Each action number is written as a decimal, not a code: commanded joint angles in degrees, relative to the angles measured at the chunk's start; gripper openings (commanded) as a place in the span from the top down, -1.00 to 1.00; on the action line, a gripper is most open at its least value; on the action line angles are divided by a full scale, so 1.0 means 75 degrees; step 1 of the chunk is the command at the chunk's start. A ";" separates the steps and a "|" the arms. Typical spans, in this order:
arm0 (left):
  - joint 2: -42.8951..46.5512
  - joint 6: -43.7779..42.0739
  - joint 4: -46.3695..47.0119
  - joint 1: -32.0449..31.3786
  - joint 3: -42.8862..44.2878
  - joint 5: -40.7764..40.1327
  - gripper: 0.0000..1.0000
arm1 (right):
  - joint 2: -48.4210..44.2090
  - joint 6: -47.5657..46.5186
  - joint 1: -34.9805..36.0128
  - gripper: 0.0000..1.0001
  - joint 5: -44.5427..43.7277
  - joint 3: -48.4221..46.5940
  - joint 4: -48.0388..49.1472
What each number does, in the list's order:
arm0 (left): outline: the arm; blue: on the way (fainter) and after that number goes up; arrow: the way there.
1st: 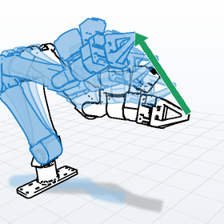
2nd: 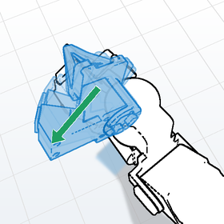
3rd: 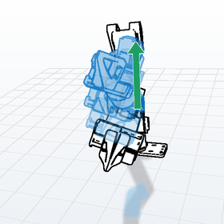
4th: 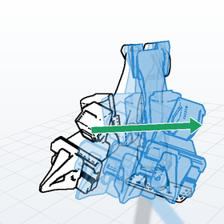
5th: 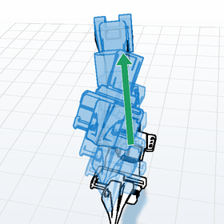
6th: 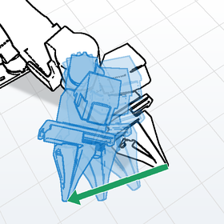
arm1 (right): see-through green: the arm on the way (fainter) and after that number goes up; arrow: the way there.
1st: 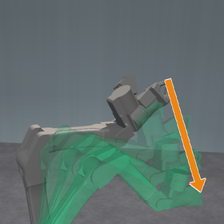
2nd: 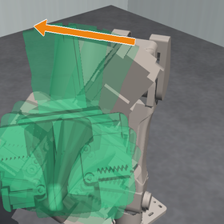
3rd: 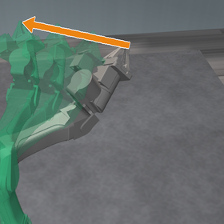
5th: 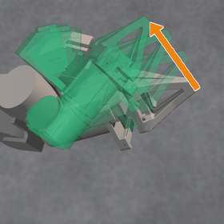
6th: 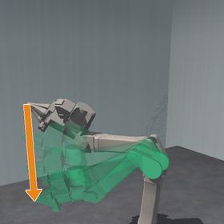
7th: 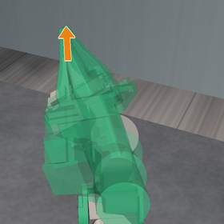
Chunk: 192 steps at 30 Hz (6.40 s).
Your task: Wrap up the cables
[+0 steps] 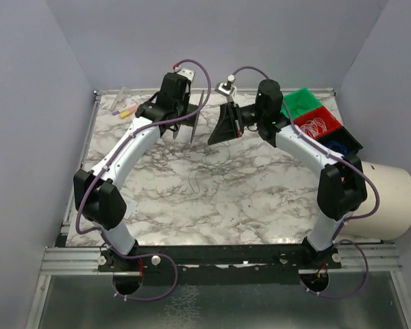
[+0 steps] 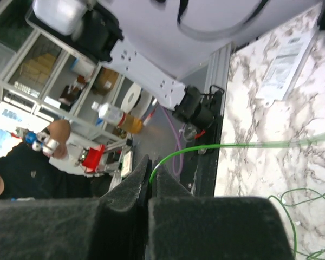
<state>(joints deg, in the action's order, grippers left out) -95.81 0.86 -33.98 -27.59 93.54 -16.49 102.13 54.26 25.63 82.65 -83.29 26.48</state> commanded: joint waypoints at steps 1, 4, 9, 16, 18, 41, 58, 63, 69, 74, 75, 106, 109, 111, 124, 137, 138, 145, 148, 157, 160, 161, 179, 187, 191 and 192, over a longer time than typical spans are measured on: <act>-0.0044 0.1159 0.0240 0.0791 0.0942 0.0642 1.00 | -0.0581 -0.3448 0.0428 0.99 0.0161 0.0291 -0.2658; -0.0163 0.1613 0.0195 0.1337 0.1124 0.1561 1.00 | -0.0392 -0.7262 0.0925 0.99 -0.0827 -0.0541 -0.7107; -0.0174 0.2239 0.0444 0.2081 0.1142 0.3436 1.00 | -0.0168 -0.7500 0.1118 0.99 -0.1263 0.0272 -0.6400; 0.0109 0.3034 0.1220 0.2939 0.0904 0.5831 1.00 | 0.0247 -0.5925 0.0938 0.99 -0.2728 0.1501 -0.4404; 0.0216 0.3256 0.1481 0.3159 0.0759 0.6493 1.00 | 0.0474 -0.5523 0.0688 0.99 -0.3124 0.1608 -0.4125; 0.1244 -0.1729 -0.1230 0.1416 -0.0107 0.7000 1.00 | -0.0449 -0.3722 -0.2096 0.99 -0.6511 0.1265 -0.2682; 0.0743 -0.1099 0.0144 0.0004 -0.0482 0.0973 1.00 | -0.0194 -0.3697 -0.1790 0.99 -0.1555 -0.1331 -0.5613; 0.0384 -0.0758 0.0351 0.0000 -0.0245 0.0381 1.00 | -0.0699 -0.1696 -0.1078 0.99 -0.0572 0.0068 -0.2411; 0.0511 -0.0794 0.0440 0.0017 -0.0022 0.0938 1.00 | -0.1131 -0.8099 -0.0934 0.92 -0.2363 -0.0116 -0.5916; 0.0915 -0.1063 0.0379 0.0023 0.0172 0.1954 1.00 | -0.1456 -1.1632 -0.0926 0.24 -0.4526 0.1369 -0.5383; 0.0978 -0.1132 0.0321 0.0023 0.0239 0.2160 1.00 | -0.1377 -1.2133 -0.0923 0.12 -0.4842 0.1471 -0.5437; 0.0802 -0.0459 0.0170 0.0105 0.5157 0.4275 1.00 | -0.0347 -1.1459 -0.1646 -0.39 -0.4242 0.0455 -0.4873; 0.0760 -0.0444 0.0171 0.0108 0.5428 0.4248 1.00 | -0.0337 -1.2227 -0.1718 -0.44 -0.3530 0.0385 -0.5549; 0.0756 -0.0395 0.0182 0.0105 0.5455 0.4290 1.00 | -0.0276 -1.3682 -0.1718 -0.54 -0.3027 0.0390 -0.6735; 0.0752 -0.0174 0.0285 0.0200 0.5207 0.4294 1.00 | -0.0473 -1.1257 -0.0566 -0.99 -0.3440 0.2981 -0.2851; 0.0839 0.0176 0.0458 0.0465 0.4862 0.4210 1.00 | -0.0042 -0.9746 0.0101 -0.86 -0.3816 0.3292 -0.1106; 0.0844 0.0186 0.0463 0.0474 0.4850 0.4196 1.00 | -0.0001 -0.9749 0.0118 -0.82 -0.3794 0.3259 -0.1114; 0.0891 0.0227 0.0495 0.0567 0.4802 0.4036 1.00 | 0.0257 -1.0065 0.0349 -0.66 -0.3398 0.3099 -0.1544; 0.0903 0.0245 0.0516 0.0606 0.4802 0.3924 1.00 | 0.0412 -1.0339 0.0455 -0.62 -0.3387 0.2971 -0.1925; 0.0938 0.0285 0.0535 0.0704 0.4766 0.3865 1.00 | 0.0702 -0.9996 0.0532 0.18 -0.3590 0.2760 -0.1841; 0.0999 0.0207 0.0534 0.0752 0.4764 0.3723 1.00 | 0.0659 -1.0355 0.0496 0.85 -0.3542 0.2573 -0.2416; 0.1033 0.0161 0.0509 0.0769 0.4766 0.3576 1.00 | 0.0597 -1.0493 0.0453 0.97 -0.3513 0.2502 -0.2669; 0.1700 -0.0975 0.1010 0.1879 0.3261 -0.0794 1.00 | -0.1508 -1.4418 -0.3983 0.99 0.1746 0.0618 -1.1016; 0.1730 -0.1380 0.1616 0.2542 0.2633 -0.1293 1.00 | -0.1055 -1.7554 -0.4931 0.99 0.1762 -0.0841 -1.4719; 0.1813 -0.1456 0.1738 0.2807 0.2424 -0.1139 1.00 | -0.1066 -1.7252 -0.5243 0.99 0.1281 -0.1121 -1.4732; 0.1827 -0.1380 0.1647 0.2801 0.2444 -0.0829 1.00 | -0.1066 -1.7289 -0.5201 0.99 0.0928 -0.1164 -1.4706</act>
<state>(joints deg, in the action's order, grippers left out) -84.75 -8.73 -27.49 -7.79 111.59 -23.46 93.67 -71.70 -12.78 87.39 -89.21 -77.89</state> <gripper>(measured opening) 0.015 0.005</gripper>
